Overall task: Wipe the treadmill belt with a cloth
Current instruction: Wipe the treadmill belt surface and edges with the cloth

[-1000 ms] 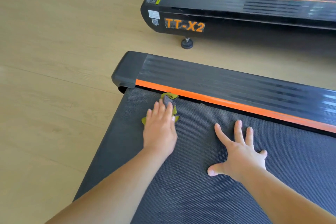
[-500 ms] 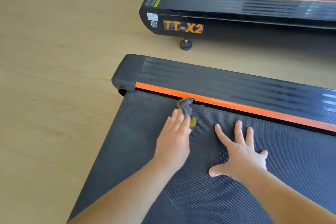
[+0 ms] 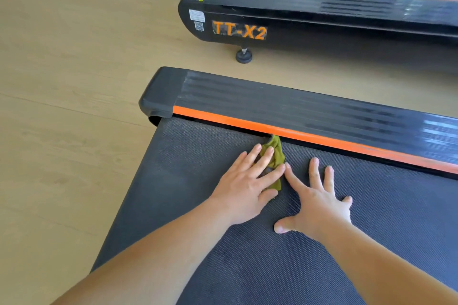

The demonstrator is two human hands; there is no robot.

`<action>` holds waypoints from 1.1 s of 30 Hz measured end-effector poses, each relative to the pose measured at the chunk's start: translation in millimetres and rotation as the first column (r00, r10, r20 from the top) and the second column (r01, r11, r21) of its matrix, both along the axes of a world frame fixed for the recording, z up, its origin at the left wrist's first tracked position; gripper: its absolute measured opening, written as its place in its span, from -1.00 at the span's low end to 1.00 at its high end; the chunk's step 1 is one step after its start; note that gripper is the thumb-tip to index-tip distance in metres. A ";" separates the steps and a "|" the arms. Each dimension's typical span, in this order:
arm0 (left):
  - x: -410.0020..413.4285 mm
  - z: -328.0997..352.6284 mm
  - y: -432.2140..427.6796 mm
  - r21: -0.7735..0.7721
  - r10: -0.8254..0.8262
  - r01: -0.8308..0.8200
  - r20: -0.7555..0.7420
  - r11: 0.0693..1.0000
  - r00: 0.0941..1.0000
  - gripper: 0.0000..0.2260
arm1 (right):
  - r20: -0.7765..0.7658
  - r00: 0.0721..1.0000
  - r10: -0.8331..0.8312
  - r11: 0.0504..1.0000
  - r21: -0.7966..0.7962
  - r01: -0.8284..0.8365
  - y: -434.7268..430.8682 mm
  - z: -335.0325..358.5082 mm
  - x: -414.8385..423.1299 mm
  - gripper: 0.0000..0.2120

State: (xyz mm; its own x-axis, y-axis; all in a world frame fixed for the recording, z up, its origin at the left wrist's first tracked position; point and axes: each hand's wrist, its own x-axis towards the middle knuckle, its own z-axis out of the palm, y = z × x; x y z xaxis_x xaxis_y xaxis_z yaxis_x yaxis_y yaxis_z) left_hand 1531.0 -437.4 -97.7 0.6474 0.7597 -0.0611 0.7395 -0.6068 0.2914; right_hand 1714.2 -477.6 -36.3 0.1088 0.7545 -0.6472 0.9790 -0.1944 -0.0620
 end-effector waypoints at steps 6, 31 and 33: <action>-34.8 -11.3 20.6 0.205 -0.016 0.009 0.036 0.979 0.999 -0.60 | -0.011 1.000 0.003 1.000 0.009 -0.003 -1.9 -0.5 1.9 0.33; -36.7 -5.7 -45.8 0.123 0.215 -0.230 0.122 0.965 0.969 -0.50 | 0.024 1.000 -0.009 1.000 -0.006 0.009 -0.4 12.0 -7.1 0.33; -57.2 0.9 -37.1 0.146 0.049 -0.061 0.080 0.987 0.996 -0.48 | 0.060 0.998 -0.006 1.000 0.015 0.005 -1.9 13.3 -13.5 0.34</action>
State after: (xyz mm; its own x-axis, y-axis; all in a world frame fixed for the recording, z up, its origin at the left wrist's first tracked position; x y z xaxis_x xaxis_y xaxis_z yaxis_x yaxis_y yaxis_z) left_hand 1473.8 -474.5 -96.8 0.6026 0.7913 0.1030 0.7521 -0.6064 0.2581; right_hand 1700.7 -479.5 -23.0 0.1518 0.7629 -0.6284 0.9799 -0.1996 -0.0057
